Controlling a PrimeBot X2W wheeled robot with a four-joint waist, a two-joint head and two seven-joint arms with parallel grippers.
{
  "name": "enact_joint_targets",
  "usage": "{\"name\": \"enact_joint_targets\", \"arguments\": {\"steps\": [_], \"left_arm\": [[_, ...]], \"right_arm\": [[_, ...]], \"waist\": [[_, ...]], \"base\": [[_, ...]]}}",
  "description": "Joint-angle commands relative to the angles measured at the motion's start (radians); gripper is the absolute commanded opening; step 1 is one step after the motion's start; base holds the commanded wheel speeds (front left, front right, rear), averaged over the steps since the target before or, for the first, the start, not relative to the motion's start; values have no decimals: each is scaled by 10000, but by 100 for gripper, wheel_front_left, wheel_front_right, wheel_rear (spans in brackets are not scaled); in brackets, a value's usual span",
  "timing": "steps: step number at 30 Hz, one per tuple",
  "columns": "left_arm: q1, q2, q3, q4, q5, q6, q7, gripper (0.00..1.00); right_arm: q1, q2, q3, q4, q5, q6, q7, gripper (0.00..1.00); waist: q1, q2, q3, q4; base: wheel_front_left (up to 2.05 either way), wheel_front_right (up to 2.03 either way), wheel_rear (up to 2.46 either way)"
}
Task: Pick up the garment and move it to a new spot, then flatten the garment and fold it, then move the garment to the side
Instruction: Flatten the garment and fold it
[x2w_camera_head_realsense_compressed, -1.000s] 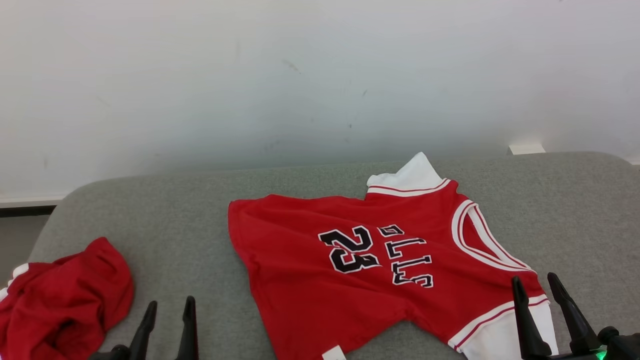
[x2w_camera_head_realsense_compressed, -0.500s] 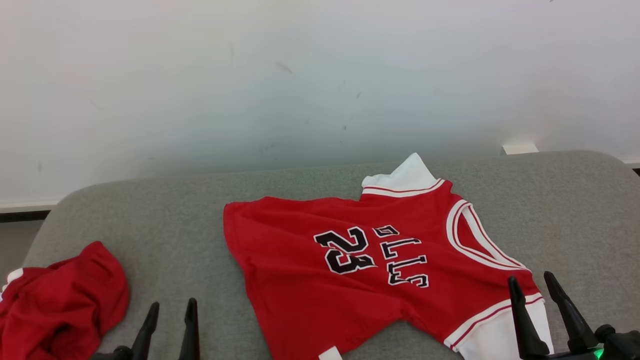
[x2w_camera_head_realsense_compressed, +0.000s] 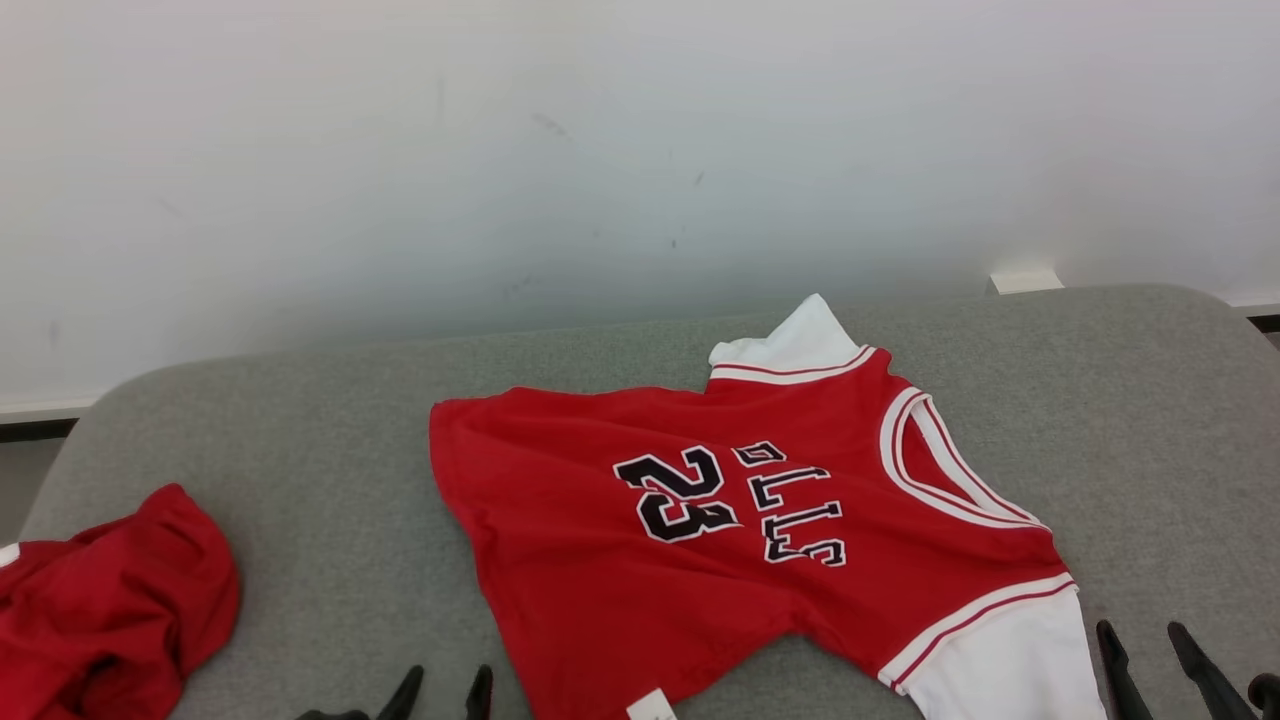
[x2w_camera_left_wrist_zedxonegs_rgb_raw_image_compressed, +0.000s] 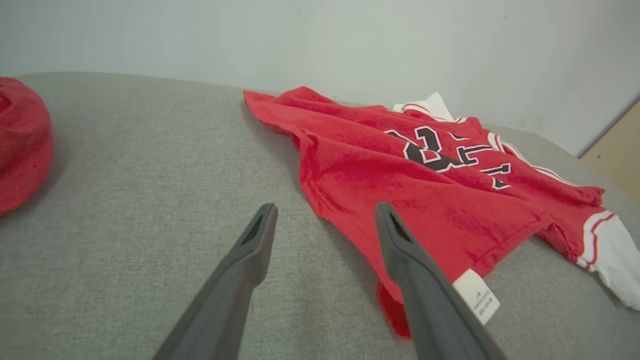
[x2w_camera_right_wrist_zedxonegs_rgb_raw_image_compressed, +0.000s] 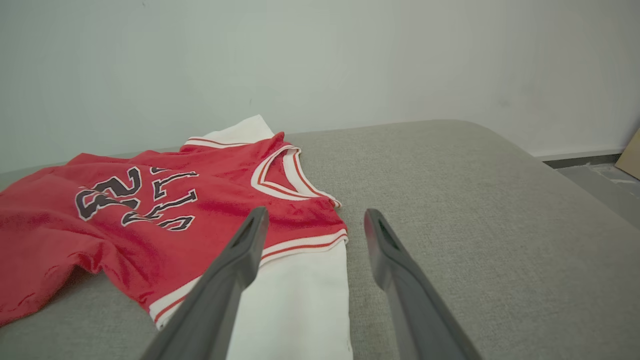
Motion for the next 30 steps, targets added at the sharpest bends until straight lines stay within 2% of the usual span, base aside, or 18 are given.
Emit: {"name": "enact_joint_targets", "arguments": {"steps": [1,11,26,27,28,29,30], "left_arm": [[-35,103,-137,54,-49,-29,268,100],[-300,151,-1176,177,-540,-100,1833,100],[-830,194,-2269,986,-988,-120,2747,100],[-881,189,-2329,1069,-1051,-121,2762,100],[-925,196,-2391,1141,-1090,-122,2765,100],[-976,217,-2435,1215,-1142,-123,2744,89],[-1032,231,-2469,1276,-1201,-121,2708,68]], "right_arm": [[102,-6,-62,201,111,-23,300,100],[-192,658,-607,1808,134,-23,2175,100],[-1063,1318,-357,3403,348,-20,2746,100],[-1103,1355,-248,3472,415,-8,2804,93],[-1127,1386,-132,3519,468,4,2852,74],[-1145,1406,-21,3552,515,17,2866,44],[-1163,1398,85,3579,584,18,2865,29]], "waist": [[0,0,55,-24],[0,0,397,-14],[0,0,703,-74],[0,0,714,-75],[0,0,726,-80],[0,0,739,-89],[0,0,749,-99]], "base": [[0,0,0],[0,0,0],[0,0,0],[0,0,0],[0,0,0],[0,0,0],[0,0,0]]}}
